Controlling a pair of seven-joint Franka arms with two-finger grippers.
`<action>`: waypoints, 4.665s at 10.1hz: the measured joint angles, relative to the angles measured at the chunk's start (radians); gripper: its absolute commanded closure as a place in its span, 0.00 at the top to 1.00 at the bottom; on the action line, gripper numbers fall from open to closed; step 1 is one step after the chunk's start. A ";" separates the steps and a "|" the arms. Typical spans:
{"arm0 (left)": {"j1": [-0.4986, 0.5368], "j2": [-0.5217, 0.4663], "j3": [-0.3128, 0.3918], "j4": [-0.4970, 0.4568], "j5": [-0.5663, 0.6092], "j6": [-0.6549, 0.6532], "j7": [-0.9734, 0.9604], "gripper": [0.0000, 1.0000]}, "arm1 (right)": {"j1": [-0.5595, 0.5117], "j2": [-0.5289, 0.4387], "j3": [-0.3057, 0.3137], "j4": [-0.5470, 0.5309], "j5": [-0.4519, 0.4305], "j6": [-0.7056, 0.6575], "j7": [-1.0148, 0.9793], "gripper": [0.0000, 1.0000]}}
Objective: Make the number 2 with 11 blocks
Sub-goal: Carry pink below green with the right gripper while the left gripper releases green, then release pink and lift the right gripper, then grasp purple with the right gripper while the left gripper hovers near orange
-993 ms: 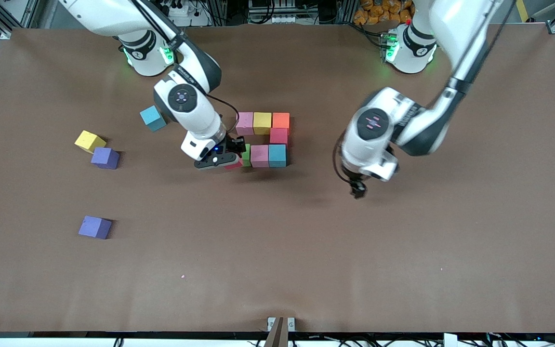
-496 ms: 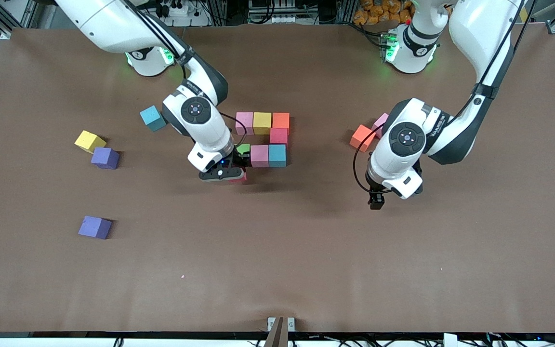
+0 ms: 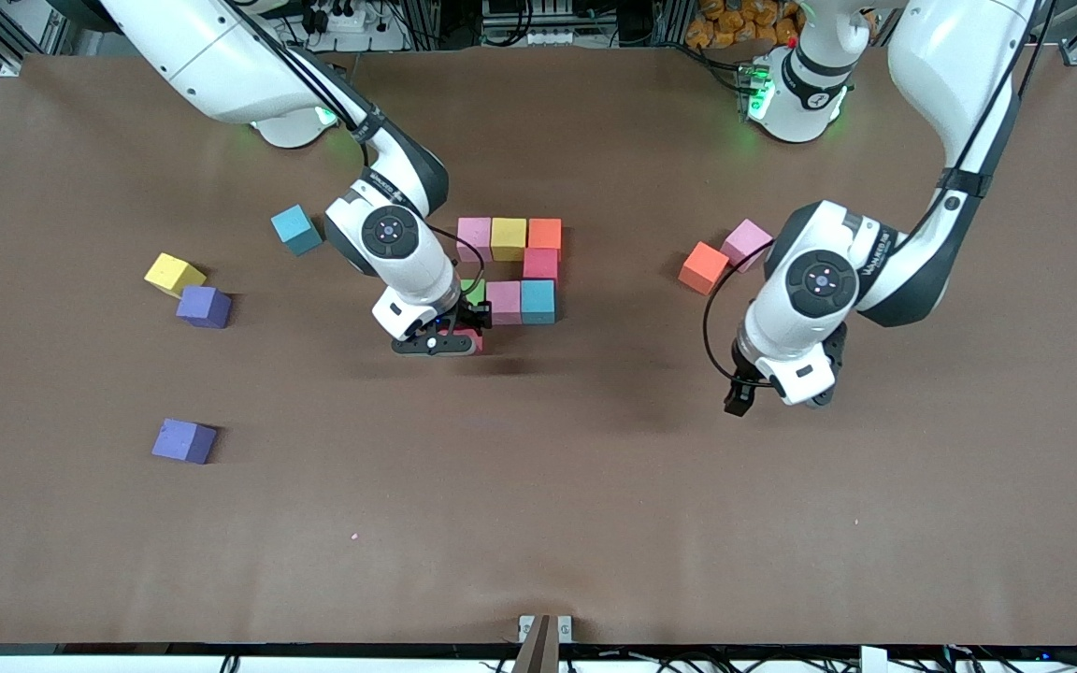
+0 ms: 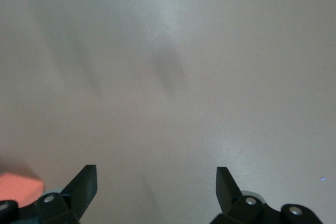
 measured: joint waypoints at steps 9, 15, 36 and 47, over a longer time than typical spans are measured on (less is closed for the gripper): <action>0.034 -0.024 0.012 0.039 0.001 -0.085 0.571 1.00 | 0.049 0.056 -0.039 0.017 -0.002 0.008 0.033 1.00; 0.059 -0.067 0.011 0.194 0.001 -0.333 1.040 1.00 | 0.053 0.019 -0.070 0.100 -0.003 -0.094 0.028 1.00; 0.195 -0.212 0.008 0.309 -0.204 -0.547 1.364 1.00 | -0.555 0.200 -0.136 0.429 -0.077 -0.253 -1.938 1.00; 0.034 -0.242 0.258 0.301 -0.196 -0.532 1.387 1.00 | -0.555 0.249 -0.161 0.454 -0.076 -0.333 -1.969 0.33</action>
